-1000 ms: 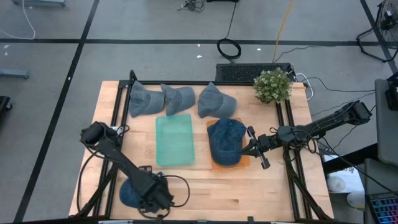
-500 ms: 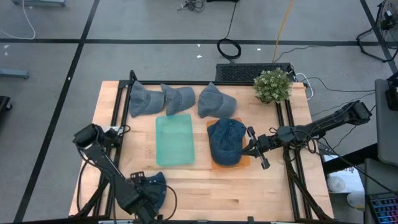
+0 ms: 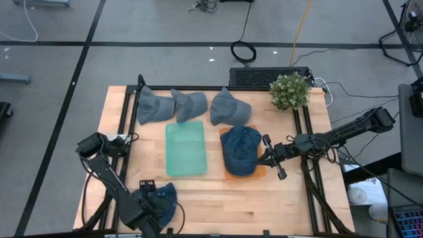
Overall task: Pick & Place hat
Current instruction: Put the blue cap into the orange bin
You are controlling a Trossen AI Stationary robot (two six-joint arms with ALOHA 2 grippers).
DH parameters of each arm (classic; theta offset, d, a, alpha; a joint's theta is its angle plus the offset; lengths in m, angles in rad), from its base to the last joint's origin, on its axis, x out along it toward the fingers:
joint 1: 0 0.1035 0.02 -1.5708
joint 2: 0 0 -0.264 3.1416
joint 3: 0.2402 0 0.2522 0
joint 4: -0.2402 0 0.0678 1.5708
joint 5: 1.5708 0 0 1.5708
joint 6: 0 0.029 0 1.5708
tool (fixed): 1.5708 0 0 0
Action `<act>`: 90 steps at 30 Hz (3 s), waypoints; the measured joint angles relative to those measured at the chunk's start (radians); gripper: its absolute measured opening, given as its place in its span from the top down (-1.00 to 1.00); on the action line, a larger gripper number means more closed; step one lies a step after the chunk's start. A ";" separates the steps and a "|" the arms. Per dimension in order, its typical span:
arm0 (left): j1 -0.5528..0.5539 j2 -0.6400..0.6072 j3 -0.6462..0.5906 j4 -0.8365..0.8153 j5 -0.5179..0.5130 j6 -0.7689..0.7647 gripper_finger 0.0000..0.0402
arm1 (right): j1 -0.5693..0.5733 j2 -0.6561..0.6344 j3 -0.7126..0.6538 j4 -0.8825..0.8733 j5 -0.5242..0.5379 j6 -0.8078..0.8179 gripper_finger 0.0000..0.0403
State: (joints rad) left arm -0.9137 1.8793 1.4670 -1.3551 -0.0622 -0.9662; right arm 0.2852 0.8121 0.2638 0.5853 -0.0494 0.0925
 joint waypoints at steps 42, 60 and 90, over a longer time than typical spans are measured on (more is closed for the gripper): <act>0.030 0.000 -0.226 0.251 0.080 -0.026 0.55 | 0.000 0.000 0.000 -0.008 0.000 -0.003 1.00; 0.143 -0.007 -0.068 0.010 0.056 0.060 0.94 | 0.000 0.000 0.000 -0.015 0.000 0.000 1.00; 0.315 -0.028 0.257 -0.213 -0.647 0.414 0.97 | 0.005 0.184 0.000 0.301 0.053 0.064 1.00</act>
State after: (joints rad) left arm -0.5988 1.8511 1.7241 -1.5682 -0.7091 -0.5523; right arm 0.2904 0.9962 0.2638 0.8860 0.0033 0.1566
